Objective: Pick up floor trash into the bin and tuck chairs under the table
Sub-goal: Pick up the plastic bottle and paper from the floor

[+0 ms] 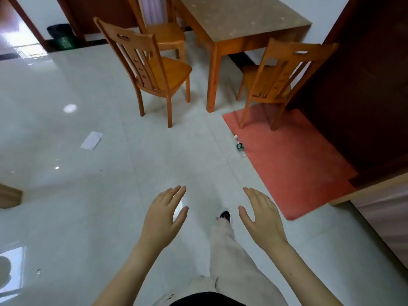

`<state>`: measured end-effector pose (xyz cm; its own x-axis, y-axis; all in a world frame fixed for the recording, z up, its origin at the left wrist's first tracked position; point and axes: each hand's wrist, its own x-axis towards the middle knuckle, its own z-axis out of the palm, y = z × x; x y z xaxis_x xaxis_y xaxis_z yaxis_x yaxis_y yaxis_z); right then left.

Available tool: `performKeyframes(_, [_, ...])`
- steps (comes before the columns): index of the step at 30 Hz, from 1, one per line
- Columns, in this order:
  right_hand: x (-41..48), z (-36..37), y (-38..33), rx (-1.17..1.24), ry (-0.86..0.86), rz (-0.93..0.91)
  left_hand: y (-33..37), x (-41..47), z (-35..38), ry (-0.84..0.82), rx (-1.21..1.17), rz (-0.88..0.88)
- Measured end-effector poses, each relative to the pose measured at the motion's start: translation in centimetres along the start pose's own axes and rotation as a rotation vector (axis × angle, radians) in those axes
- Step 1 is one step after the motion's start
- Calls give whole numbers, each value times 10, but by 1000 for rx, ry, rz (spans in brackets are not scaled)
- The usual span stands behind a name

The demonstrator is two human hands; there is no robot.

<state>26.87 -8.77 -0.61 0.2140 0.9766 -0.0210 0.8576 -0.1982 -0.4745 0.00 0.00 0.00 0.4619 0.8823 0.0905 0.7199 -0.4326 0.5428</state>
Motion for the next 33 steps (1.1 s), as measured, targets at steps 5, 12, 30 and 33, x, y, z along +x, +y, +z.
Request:
performKeyframes(5, [82,-8,29,-3,19,24,-7,87,23,-31,-13,-9])
performKeyframes(12, [236,-41,67,-15,-6,12,-7,237,41,-98,43,-52])
performKeyframes(30, [507,-54,125,-14,37,129,-50,547,66,-261,105,61])
performKeyframes(33, [549,-55,131,-15,70,162,-59,607,66,-263,111,120])
